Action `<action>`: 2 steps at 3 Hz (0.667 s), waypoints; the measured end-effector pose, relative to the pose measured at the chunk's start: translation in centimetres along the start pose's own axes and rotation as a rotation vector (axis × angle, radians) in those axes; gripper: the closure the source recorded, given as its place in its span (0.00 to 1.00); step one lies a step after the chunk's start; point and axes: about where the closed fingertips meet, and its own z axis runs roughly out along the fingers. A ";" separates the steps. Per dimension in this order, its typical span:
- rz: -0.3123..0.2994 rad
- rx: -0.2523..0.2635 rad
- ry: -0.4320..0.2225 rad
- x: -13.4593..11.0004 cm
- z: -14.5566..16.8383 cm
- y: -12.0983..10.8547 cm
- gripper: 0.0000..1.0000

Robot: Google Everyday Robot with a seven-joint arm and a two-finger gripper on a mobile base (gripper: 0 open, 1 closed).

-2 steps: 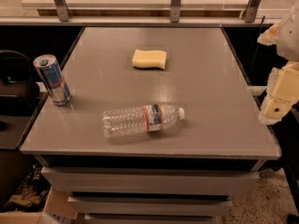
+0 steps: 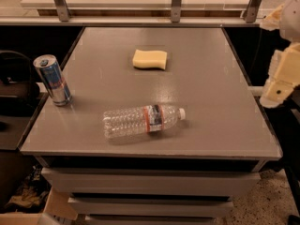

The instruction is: Move sponge near water bottle

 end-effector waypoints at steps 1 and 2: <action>-0.048 0.007 -0.008 -2.3 0.6 -4.2 0.00; -0.080 0.015 -0.014 -4.4 1.9 -8.5 0.00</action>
Offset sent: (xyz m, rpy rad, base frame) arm 0.1469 0.0334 0.0166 -0.0340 -0.0006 0.1158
